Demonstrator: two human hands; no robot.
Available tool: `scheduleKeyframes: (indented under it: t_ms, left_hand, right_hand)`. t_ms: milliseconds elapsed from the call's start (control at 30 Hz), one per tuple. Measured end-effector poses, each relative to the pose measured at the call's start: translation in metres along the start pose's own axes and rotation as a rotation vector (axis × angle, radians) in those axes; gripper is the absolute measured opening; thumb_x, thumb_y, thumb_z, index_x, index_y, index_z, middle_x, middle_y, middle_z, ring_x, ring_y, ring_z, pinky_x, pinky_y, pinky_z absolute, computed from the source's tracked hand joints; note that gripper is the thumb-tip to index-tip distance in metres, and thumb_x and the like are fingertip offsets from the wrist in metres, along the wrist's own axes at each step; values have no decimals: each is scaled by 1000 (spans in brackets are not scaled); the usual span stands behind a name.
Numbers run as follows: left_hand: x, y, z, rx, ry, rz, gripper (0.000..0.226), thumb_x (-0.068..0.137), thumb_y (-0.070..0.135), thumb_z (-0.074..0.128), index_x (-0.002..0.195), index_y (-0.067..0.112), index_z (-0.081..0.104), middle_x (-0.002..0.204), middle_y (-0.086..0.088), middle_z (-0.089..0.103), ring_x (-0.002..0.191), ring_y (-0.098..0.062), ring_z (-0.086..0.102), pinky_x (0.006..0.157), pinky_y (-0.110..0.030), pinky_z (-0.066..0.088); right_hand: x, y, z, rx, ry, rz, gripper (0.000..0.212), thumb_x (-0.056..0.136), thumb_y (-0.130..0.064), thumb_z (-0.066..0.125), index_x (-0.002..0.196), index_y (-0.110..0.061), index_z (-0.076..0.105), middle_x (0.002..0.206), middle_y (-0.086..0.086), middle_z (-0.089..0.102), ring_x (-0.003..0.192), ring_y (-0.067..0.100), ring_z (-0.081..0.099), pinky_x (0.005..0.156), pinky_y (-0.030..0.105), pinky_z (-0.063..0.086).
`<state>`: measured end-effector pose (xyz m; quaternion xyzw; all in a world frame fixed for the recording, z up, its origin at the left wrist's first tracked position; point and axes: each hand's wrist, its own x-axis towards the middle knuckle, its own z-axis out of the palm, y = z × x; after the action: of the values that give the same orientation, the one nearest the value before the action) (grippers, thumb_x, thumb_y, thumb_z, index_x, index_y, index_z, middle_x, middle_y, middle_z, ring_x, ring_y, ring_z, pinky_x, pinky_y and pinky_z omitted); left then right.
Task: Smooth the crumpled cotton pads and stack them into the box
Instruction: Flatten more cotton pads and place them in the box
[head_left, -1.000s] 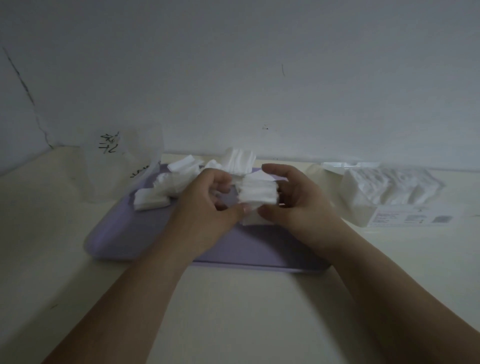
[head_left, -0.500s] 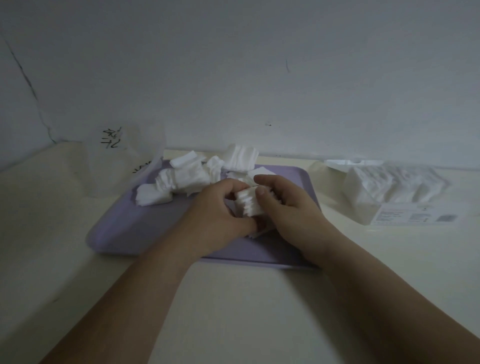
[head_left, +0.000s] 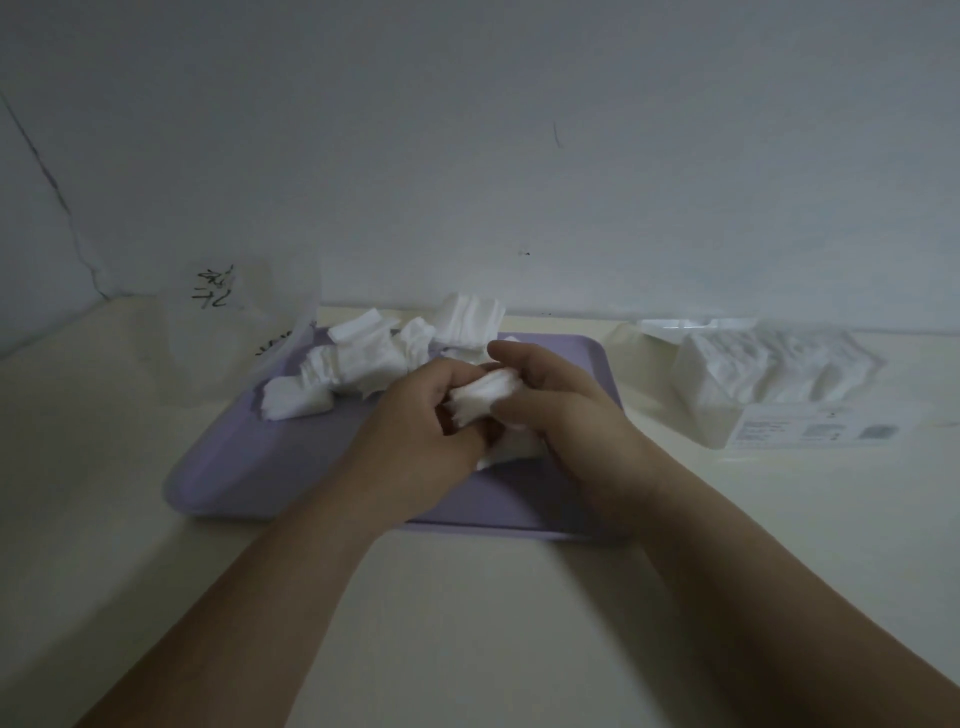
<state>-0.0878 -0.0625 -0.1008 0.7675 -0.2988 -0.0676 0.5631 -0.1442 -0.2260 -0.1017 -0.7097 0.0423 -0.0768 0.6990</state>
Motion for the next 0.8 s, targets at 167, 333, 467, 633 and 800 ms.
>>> scheduleKeyframes:
  t_ms: [167, 333, 467, 633, 800]
  left_hand:
    - [4, 9, 1, -125, 50, -34, 35, 90, -6, 72, 108, 24, 70, 102, 3, 80, 98, -15, 76, 88, -29, 61]
    - [23, 14, 4, -63, 14, -64, 39, 82, 4, 81, 113, 23, 68, 104, 0, 80, 99, -20, 77, 91, -41, 61]
    - [33, 22, 3, -38, -35, -76, 37, 86, -3, 77, 117, 16, 68, 103, 1, 80, 96, -17, 77, 84, -32, 60]
    - [42, 28, 1, 34, -155, -63, 41, 86, 4, 79, 119, 24, 70, 113, 3, 78, 105, -14, 74, 90, -30, 58]
    - [65, 21, -1, 435, 64, 24, 34, 89, 10, 62, 113, 34, 68, 109, 19, 70, 97, -8, 68, 82, -24, 55]
  right_hand:
    - [-4, -10, -24, -310, 17, -98, 76, 75, -14, 87, 144, -22, 56, 125, 1, 70, 114, 15, 70, 107, 42, 54]
    - [-4, -11, -29, -346, 39, -111, 88, 72, -12, 94, 148, -29, 51, 131, -16, 65, 115, -2, 65, 100, 20, 53]
    - [-5, -14, -34, -263, 58, -108, 88, 70, -6, 94, 144, -28, 52, 128, -16, 65, 109, -3, 68, 86, 16, 54]
    - [3, -10, -42, -127, 189, -75, 74, 74, -9, 90, 140, -19, 58, 117, 4, 73, 103, 20, 75, 93, 37, 61]
    - [1, -13, -40, -224, 513, -80, 60, 91, -20, 75, 146, -16, 52, 120, -4, 63, 110, 16, 66, 95, 28, 52]
